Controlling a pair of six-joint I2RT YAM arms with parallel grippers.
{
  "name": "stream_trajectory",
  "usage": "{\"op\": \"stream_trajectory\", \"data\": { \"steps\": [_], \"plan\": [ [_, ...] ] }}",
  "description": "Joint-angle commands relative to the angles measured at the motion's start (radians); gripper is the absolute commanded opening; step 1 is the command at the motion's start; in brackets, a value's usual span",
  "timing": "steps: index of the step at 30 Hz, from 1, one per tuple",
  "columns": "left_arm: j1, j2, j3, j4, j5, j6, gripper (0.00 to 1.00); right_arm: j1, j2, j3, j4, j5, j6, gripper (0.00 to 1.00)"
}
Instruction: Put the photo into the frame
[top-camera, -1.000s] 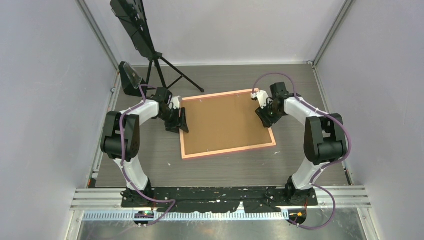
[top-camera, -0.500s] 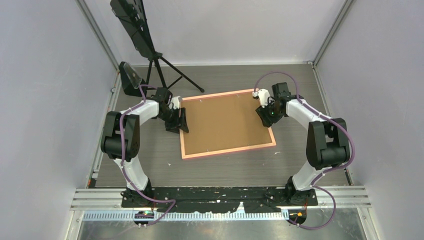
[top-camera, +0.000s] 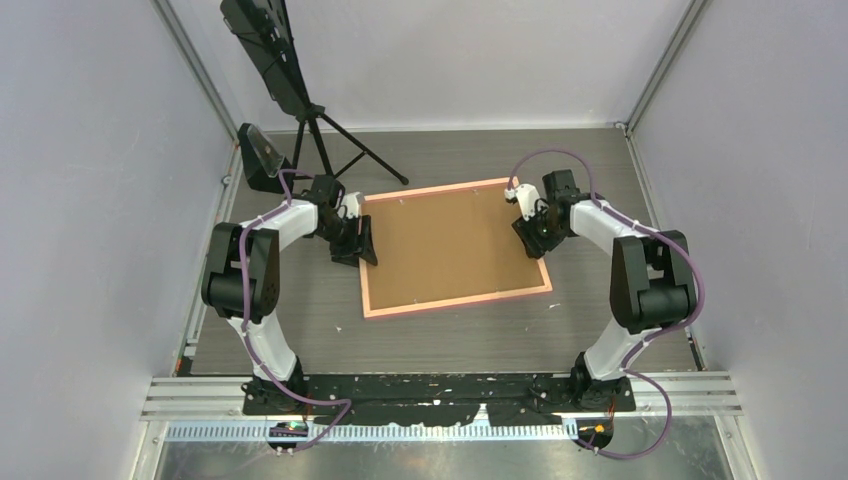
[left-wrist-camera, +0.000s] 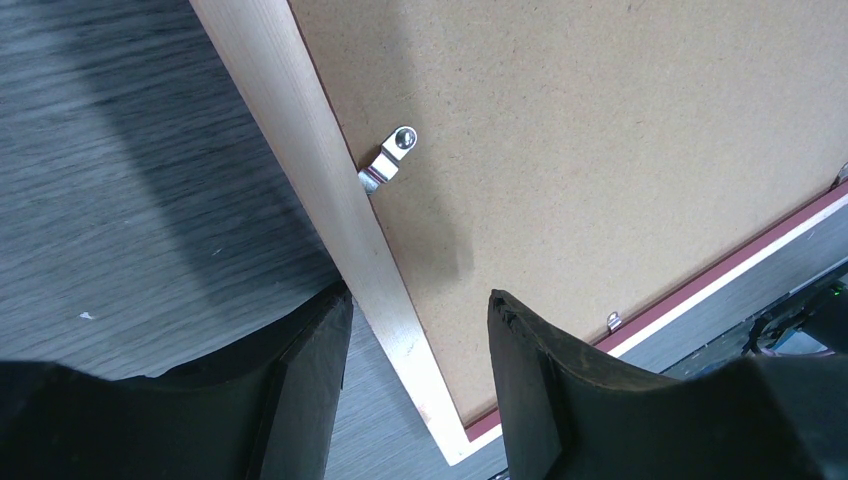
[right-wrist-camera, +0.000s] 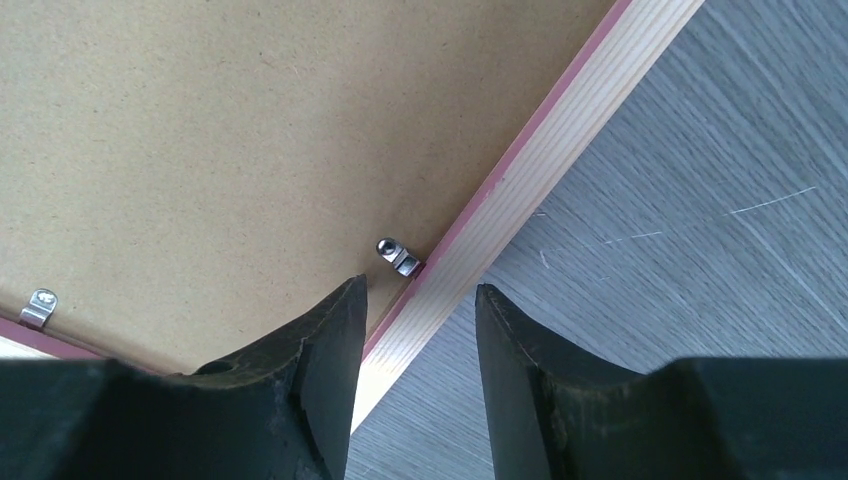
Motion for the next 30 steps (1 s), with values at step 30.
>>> {"op": "stream_trajectory", "data": {
  "steps": [30],
  "plan": [
    [-0.013, 0.050, -0.002, 0.028, 0.011, 0.026, 0.56, -0.027, 0.044, 0.016, 0.127, 0.018, 0.075, 0.27]
  ]
}}
